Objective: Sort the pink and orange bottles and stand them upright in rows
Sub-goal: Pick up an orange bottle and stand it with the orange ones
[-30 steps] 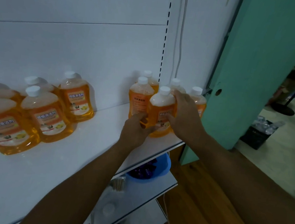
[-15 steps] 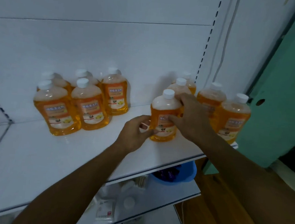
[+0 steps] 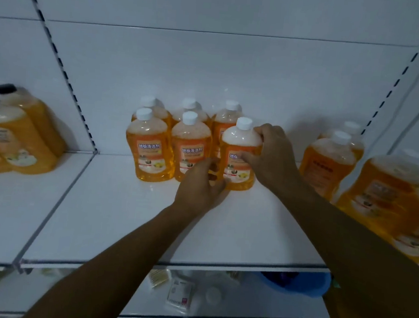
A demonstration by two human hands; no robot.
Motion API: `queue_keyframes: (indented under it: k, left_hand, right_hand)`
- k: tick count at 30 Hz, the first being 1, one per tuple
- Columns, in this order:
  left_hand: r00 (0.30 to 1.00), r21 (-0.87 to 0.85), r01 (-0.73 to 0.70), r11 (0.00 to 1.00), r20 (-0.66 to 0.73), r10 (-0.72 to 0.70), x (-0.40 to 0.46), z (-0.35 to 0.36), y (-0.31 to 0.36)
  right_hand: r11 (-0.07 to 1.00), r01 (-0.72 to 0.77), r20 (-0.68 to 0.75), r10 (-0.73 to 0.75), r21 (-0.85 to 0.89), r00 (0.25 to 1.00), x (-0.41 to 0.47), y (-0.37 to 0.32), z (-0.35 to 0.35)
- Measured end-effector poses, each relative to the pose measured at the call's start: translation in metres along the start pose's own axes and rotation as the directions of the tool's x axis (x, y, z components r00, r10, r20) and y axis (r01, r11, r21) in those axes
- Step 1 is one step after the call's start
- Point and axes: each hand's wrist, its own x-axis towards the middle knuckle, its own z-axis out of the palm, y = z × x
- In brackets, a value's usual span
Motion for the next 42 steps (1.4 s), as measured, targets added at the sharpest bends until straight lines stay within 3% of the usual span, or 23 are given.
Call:
queue_keyframes:
  k: [8,12,16,20,23,25,29,34,39,42]
  left_hand:
    - [0.993,0.062,0.037,0.997,-0.117,-0.03,0.001,0.008,-0.004]
    - [0.989,0.069,-0.011,0.998,-0.147,0.021,-0.002,0.015,0.0]
    - [0.992,-0.04,-0.129,0.991,0.001,0.129,-0.002,0.034,0.016]
    - [0.971,-0.055,-0.085,0.995,0.22,0.095,0.004,0.07,0.043]
    - [0.933,-0.184,0.028,0.983,0.357,0.04,0.017,0.097,0.058]
    - [0.906,-0.221,0.104,0.97,0.423,-0.001,0.026,0.11,0.065]
    - [0.888,-0.343,0.114,0.932,0.455,0.059,0.034,0.125,0.07]
    - [0.929,-0.258,0.052,0.965,0.366,0.048,0.037,0.124,0.072]
    - [0.934,-0.372,0.138,0.918,0.357,0.005,0.023,0.109,0.063]
    - [0.939,-0.363,0.108,0.925,0.342,0.025,0.013,0.094,0.062]
  right_hand:
    - [0.997,0.07,0.0,-0.07,0.02,0.998,0.01,0.004,0.01]
    - [0.995,0.091,0.002,-0.091,0.04,0.996,0.004,0.001,0.006]
    - [0.996,0.083,-0.034,-0.082,0.022,0.996,-0.011,0.006,-0.016]
    - [0.995,0.089,-0.272,-0.096,-0.038,0.958,-0.03,0.025,-0.053]
    - [0.997,0.009,-0.408,-0.037,-0.071,0.912,-0.042,0.043,-0.08]
    - [0.994,-0.082,-0.381,0.051,-0.065,0.923,-0.045,0.055,-0.09]
    - [0.974,-0.21,-0.24,0.185,-0.083,0.953,-0.048,0.08,-0.093]
    - [0.978,-0.188,-0.173,0.171,-0.089,0.97,-0.046,0.087,-0.089]
    - [0.988,-0.152,-0.06,0.152,0.012,0.987,-0.044,0.083,-0.088]
    - [0.987,-0.151,-0.034,0.15,-0.049,0.988,-0.044,0.074,-0.085]
